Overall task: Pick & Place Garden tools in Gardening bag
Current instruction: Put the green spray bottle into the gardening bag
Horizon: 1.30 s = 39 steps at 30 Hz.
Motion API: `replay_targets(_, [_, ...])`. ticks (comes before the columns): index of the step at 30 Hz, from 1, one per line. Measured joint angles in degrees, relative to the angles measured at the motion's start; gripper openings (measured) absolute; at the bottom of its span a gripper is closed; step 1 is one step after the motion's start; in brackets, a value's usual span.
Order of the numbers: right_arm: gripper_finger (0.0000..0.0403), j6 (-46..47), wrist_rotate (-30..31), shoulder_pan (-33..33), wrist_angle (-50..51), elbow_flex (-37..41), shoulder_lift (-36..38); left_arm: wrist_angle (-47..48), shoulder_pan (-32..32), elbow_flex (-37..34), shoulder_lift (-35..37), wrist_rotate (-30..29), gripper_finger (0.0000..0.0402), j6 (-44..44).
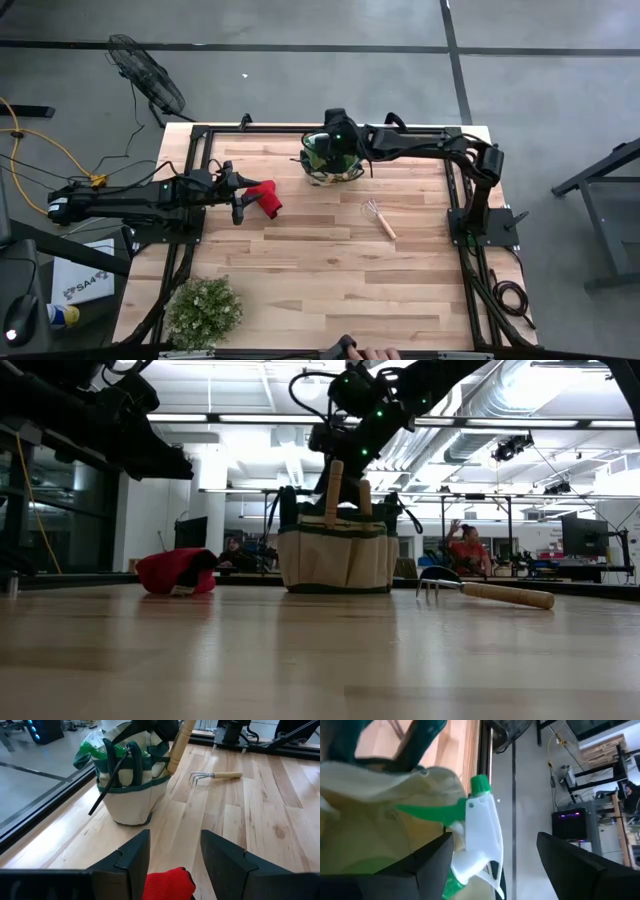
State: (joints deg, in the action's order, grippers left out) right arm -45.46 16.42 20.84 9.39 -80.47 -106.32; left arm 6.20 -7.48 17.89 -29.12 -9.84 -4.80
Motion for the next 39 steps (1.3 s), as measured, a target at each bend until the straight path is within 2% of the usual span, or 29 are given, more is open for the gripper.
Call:
replay_targets(16, [0.0277,-5.4,2.5,-0.1,-2.6,0.0,-3.9,0.6,0.0,0.0,0.0,0.3,0.0171,-0.2])
replay_targets(20, [0.0255,-6.3,4.4,-0.1,-3.4,0.0,-3.7,0.7,0.0,0.0,0.0,0.3,0.0171,-0.1])
replay_targets(28, [0.0184,-6.0,5.7,-0.1,-3.3,0.0,-3.6,0.9,0.0,0.0,0.0,0.3,0.0171,-0.2])
replay_targets(34, [0.0145,-3.9,15.3,-0.1,-3.3,0.0,-3.6,1.4,0.0,0.0,0.0,0.3,0.0171,-0.2])
replay_targets(39, [0.0147,-3.4,20.2,-0.2,-1.9,0.0,-3.6,1.3,0.0,0.0,0.0,0.4,0.0171,-0.2])
